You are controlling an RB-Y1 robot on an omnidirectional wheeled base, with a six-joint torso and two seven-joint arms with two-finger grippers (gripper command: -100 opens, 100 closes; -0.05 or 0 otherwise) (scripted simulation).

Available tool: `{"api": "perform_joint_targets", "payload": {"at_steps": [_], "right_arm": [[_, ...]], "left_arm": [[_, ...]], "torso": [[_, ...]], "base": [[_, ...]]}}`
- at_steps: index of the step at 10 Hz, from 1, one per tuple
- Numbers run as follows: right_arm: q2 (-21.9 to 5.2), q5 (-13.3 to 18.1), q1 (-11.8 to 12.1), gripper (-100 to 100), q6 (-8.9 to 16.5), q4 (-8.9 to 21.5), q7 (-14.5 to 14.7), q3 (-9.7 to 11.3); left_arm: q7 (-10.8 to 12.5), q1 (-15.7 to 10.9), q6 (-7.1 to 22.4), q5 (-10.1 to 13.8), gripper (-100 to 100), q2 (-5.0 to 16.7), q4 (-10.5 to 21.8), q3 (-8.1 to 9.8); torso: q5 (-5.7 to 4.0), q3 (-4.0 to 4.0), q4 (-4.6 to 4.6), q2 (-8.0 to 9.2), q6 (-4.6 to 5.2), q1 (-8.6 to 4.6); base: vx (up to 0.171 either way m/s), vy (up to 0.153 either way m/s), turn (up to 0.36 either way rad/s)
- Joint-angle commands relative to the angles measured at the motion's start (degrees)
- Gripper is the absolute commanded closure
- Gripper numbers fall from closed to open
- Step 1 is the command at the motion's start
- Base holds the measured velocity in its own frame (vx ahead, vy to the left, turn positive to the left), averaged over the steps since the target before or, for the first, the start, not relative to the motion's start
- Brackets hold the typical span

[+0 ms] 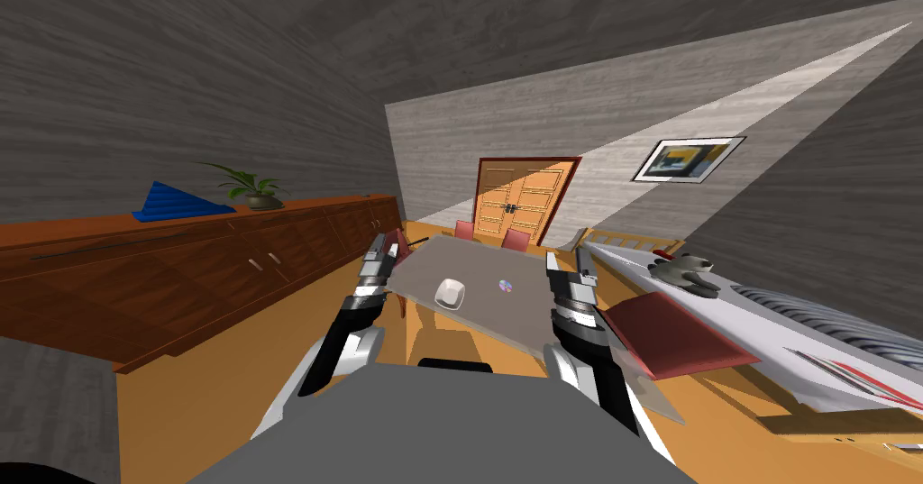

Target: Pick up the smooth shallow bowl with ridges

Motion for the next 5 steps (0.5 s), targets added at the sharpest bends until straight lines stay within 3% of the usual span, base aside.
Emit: {"api": "perform_joint_targets", "payload": {"at_steps": [1, 5], "right_arm": [[0.00, 0.00, 0.00, 0, 0.00, 0.00, 0.00, 0.00], [0.00, 0.00, -0.01, 0, 0.00, 0.00, 0.00, 0.00]], "left_arm": [[-0.40, -0.36, 0.28, -0.13, -100, 2.01, 1.64, -0.13], [-1.78, -1.56, 1.24, -0.57, -100, 5.16, 7.13, -0.60]], "torso": [[0.00, 0.00, 0.00, 0.00, 0.00, 0.00], [0.00, 0.16, 0.06, 0.27, 0.01, -0.02]], "base": [[-0.030, -0.003, -0.042], [-0.067, -0.003, -0.054]]}}
